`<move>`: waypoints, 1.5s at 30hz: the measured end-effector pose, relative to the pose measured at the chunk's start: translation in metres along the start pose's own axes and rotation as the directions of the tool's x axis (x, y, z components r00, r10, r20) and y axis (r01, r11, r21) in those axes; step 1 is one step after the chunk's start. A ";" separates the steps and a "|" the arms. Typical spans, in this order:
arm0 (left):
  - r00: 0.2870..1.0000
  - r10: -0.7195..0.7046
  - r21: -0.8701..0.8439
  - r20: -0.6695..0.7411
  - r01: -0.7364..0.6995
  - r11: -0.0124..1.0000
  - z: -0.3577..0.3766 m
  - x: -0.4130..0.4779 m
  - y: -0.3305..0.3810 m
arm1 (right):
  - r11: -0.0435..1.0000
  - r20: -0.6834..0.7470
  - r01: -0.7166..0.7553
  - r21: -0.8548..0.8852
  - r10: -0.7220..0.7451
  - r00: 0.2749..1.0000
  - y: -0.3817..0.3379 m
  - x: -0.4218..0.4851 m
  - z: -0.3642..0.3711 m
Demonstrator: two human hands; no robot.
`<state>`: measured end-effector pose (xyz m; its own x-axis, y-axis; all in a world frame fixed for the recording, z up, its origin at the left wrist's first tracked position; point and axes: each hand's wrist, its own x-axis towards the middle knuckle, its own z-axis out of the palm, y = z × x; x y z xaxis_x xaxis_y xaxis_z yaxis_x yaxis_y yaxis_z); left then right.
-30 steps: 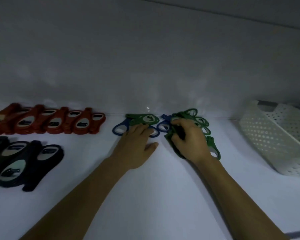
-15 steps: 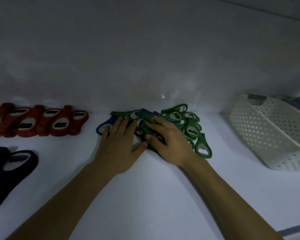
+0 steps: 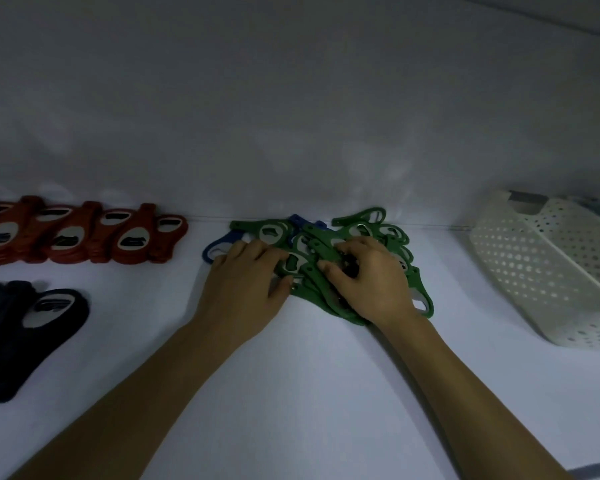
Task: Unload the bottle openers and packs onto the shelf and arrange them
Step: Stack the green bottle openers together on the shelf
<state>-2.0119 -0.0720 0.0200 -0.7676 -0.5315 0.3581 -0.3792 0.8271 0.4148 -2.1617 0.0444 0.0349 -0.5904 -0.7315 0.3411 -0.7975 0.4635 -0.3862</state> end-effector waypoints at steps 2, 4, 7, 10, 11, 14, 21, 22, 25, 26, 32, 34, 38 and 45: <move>1.000 0.005 0.005 0.003 -0.005 1.000 0.001 0.000 -0.001 | 1.000 -0.026 0.008 -0.014 -0.009 1.000 0.001 0.000 0.001; 1.000 0.017 -0.020 0.002 -0.016 1.000 0.002 0.000 -0.001 | 0.997 -0.068 0.042 -0.068 -0.046 0.997 0.001 -0.001 0.002; 0.999 0.034 -0.020 -0.007 -0.034 0.999 0.002 0.000 0.000 | 0.993 -0.144 0.072 -0.094 -0.085 0.986 0.003 0.000 0.005; 0.998 0.045 -0.051 -0.044 -0.048 0.998 0.001 -0.001 0.002 | 0.996 -0.262 0.036 0.083 -0.013 0.965 0.002 0.001 0.003; 0.997 0.054 -0.064 -0.060 -0.057 0.996 0.000 -0.001 0.002 | 0.984 -0.280 0.010 0.177 0.040 0.959 0.002 0.002 0.001; 0.994 0.084 -0.070 -0.076 -0.089 0.994 -0.002 -0.002 0.005 | 0.686 -0.069 -0.173 0.707 0.310 0.948 -0.005 0.002 -0.003; 0.983 0.140 -0.106 -0.118 -0.152 0.983 -0.006 -0.005 0.008 | 0.359 0.256 -0.261 0.896 0.062 0.965 -0.020 -0.006 -0.010; 0.980 0.156 -0.099 -0.123 -0.168 0.981 -0.006 -0.005 0.008 | 0.318 0.285 -0.271 0.909 0.002 0.958 -0.022 -0.007 -0.010; 0.976 0.137 -0.136 -0.166 -0.160 0.978 -0.006 -0.003 0.009 | 0.201 0.363 -0.333 0.921 -0.140 0.921 -0.024 -0.008 -0.014; 0.971 0.130 -0.147 -0.200 -0.161 0.976 -0.006 -0.002 0.009 | 0.216 0.365 -0.329 0.919 -0.153 0.918 -0.024 -0.008 -0.014; 0.950 0.050 -0.208 -0.308 -0.119 0.971 -0.005 -0.002 0.008 | 0.587 0.072 -0.040 0.809 -0.030 0.997 -0.021 -0.008 -0.010; 0.957 -0.016 -0.337 -0.290 -0.086 0.937 -0.004 -0.003 0.008 | 0.786 0.012 0.058 0.616 -0.083 0.997 -0.015 -0.008 -0.012; 0.967 -0.230 -0.771 -0.109 0.064 0.634 -0.005 0.000 0.013 | 0.963 0.202 0.224 0.150 -0.251 0.947 -0.012 -0.010 -0.013; 0.931 -0.347 -0.934 0.114 0.219 0.281 -0.011 0.004 0.015 | 0.953 0.126 0.259 0.157 -0.280 0.952 -0.009 -0.009 -0.006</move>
<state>-2.0147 -0.0638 0.0365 -0.6417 -0.7612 0.0939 0.2081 -0.0551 0.9766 -2.1498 0.0503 0.0404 -0.3233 -0.8887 0.3251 -0.8935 0.1735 -0.4142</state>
